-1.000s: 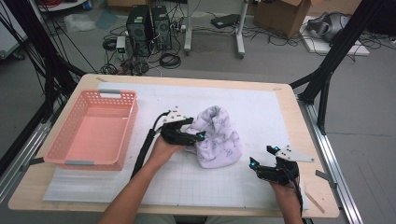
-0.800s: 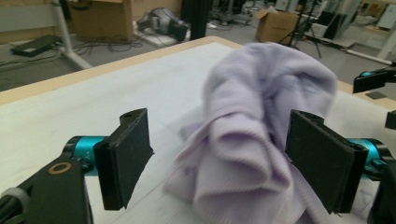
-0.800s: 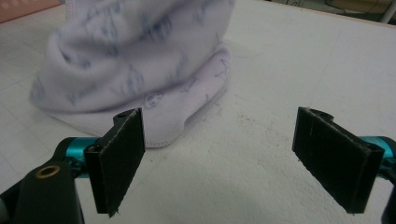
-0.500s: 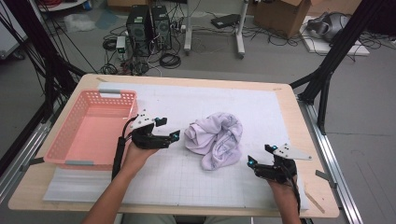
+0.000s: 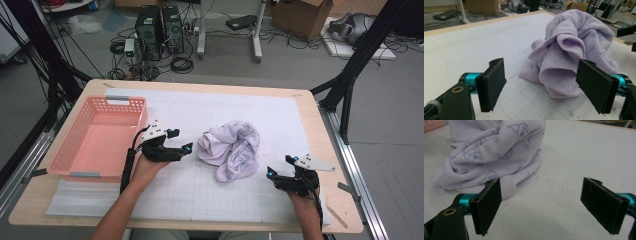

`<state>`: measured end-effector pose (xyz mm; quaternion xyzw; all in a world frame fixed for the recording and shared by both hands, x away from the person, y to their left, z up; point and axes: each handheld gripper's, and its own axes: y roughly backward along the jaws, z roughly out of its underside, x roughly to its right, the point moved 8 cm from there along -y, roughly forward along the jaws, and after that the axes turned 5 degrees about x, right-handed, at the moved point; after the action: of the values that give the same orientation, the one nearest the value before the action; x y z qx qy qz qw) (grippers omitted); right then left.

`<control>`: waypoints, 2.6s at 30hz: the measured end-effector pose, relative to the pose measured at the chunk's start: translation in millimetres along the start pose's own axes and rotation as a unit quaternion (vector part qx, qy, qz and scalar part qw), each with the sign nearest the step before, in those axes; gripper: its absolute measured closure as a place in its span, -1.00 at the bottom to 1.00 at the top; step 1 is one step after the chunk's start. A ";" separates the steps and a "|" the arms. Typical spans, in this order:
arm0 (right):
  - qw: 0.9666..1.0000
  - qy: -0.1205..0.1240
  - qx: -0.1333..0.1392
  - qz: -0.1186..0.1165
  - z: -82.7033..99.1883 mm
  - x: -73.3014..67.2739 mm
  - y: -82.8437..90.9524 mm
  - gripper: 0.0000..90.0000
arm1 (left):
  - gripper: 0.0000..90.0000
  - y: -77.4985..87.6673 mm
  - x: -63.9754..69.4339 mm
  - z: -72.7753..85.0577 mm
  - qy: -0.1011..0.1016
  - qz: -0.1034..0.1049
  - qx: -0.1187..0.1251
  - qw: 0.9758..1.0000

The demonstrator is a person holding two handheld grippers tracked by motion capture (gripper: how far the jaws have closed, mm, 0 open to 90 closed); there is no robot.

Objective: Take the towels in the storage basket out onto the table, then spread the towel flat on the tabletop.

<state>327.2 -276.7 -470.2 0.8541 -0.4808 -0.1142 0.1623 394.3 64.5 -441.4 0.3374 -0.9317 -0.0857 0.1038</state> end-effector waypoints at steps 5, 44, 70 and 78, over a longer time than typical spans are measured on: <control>1.000 0.001 -0.002 -0.002 -0.3 -2.2 -3.0 -0.64 | -0.47 0.4 1.8 1.4 -0.001 0.002 0.000 1.000; 0.993 -0.018 -0.113 -0.038 17.1 -18.9 -47.4 -0.28 | 0.38 -76.0 44.7 26.9 -0.005 0.036 -0.097 0.995; 0.989 0.051 -0.128 -0.060 28.6 -36.8 20.5 0.92 | 0.66 -11.5 -25.9 11.0 -0.002 -0.058 -0.054 0.997; 0.991 0.055 -0.103 -0.064 14.1 -40.3 31.6 0.49 | 0.03 0.6 -35.8 5.9 0.051 -0.075 -0.023 0.996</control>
<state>276.9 -259.8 -469.4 0.8670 -0.4009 -0.1259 0.2678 419.4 88.6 -451.8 0.4074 -0.8953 -0.0969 0.1520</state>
